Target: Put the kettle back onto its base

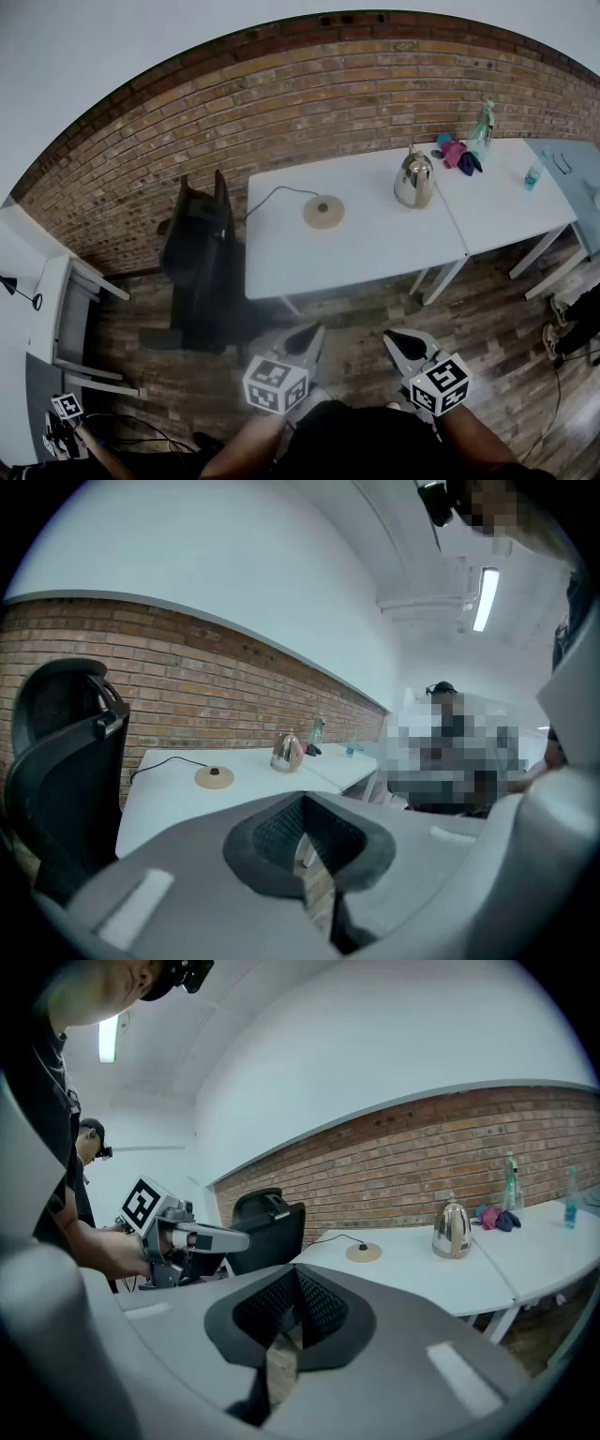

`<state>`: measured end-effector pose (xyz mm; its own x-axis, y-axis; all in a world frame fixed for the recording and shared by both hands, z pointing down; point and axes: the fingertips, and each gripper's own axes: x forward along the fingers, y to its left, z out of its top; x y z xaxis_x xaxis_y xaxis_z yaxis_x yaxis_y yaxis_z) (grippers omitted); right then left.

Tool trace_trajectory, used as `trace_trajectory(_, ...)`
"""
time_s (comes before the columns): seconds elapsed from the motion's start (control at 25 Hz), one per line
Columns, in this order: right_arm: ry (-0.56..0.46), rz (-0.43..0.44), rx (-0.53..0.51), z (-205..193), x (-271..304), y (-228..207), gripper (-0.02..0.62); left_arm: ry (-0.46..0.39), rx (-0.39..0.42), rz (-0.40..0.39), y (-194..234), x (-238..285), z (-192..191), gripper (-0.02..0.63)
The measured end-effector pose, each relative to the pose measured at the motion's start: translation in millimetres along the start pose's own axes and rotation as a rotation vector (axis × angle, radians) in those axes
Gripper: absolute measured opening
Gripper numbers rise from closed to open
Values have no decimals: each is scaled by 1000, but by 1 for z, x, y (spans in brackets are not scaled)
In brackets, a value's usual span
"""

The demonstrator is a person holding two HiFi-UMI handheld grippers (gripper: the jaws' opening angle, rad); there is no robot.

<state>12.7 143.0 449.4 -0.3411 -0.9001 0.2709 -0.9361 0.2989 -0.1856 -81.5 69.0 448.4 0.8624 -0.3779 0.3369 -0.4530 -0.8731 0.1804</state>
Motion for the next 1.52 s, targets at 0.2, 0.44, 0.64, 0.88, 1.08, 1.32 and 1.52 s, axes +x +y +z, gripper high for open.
trace_trajectory(0.2,2,-2,2,-2,-1,-2,23,-4,-3,-3,-2,2,1,0)
trace_trajectory(0.44,2,-5,8,-2,-2,-4,23,-3,-1,-11,-4,5,2,0)
trace_trajectory(0.64,-30,23,0,2,-2,3,26,-2,0,-17,-6,6,-1,1)
trace_trajectory(0.88,-1,40,-27,-2,5,10,28,-1,-1,-18,-4,4,0,0)
trace_trajectory(1.08,0,34,-4,-3,9,10,26,1,-6,-15,2,0,-3,1)
trace_trajectory(1.32,4,31,-4,-2,13,15,28,-3,-3,-17,5,-5,-2,2)
trace_trajectory(1.52,7,31,-4,-2,17,20,27,-4,-4,-21,9,-8,-3,0)
